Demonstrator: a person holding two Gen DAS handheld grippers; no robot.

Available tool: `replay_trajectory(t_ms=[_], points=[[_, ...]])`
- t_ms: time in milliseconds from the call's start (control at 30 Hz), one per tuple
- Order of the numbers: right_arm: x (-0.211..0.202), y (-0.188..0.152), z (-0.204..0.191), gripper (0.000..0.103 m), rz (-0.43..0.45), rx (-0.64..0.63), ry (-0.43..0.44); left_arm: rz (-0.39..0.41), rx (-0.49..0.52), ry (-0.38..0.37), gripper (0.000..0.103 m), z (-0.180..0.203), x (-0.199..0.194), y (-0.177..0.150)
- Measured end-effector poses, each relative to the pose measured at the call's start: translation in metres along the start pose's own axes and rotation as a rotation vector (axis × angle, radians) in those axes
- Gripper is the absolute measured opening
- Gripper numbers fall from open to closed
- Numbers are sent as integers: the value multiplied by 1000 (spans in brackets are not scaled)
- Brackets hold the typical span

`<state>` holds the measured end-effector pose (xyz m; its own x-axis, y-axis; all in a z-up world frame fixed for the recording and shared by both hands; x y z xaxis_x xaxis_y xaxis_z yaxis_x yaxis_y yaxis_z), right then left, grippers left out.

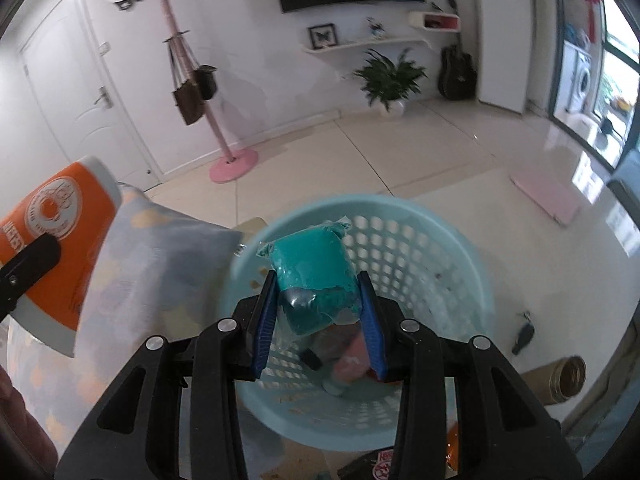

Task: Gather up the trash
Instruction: 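Drop the orange cup and teal packet into the blue basket from both tools, then move both open tools back toward the milk cartons on the table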

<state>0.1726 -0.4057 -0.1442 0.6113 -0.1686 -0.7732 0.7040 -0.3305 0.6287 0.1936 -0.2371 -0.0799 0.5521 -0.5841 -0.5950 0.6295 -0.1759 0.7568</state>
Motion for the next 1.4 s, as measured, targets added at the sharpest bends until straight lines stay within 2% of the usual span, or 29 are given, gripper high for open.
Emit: replay_trajectory(t_ms=[200,300,400,533,833,1067,1133,1200,1400], points=[[18,-7,17,39,-44,26,-27,-68,6,-50,51,15,41,-11],[25,-10,23,48,-69,50,-21,-86,1,-54,63,13,46,-15],[27,-9,25,52,-71,62,-30,-81,-7,-59,64,9,40,-19],[23,-8,23,52,-61,67,-14,-61,-20,-57,64,2,29,-16],[-10,1,-15,52,6,7,40,11,-42,-35,64,-11,-7,-5],[-45,12,-71,52,84,-35,156,129,-51,79,64,-47,-66,6],[-53,14,-95,52,107,-53,191,160,-66,118,67,-61,-84,7],[-57,14,-120,52,119,-70,229,200,-90,179,70,-81,-107,7],[-60,1,-203,52,104,-162,312,273,-191,331,71,-146,-165,-3]])
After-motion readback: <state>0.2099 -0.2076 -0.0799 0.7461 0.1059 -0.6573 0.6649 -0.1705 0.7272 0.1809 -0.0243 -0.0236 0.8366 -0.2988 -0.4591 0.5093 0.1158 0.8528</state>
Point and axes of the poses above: each gripper's, at about its wrist camera, not at the fingertips, and x roughly the way its jaws point, z to its right, y to its top, the point moved 5 cm from there along x, roughly the way its jaws point, and after that the axes turned 10 degrees about -y, right-handed, at the moved point
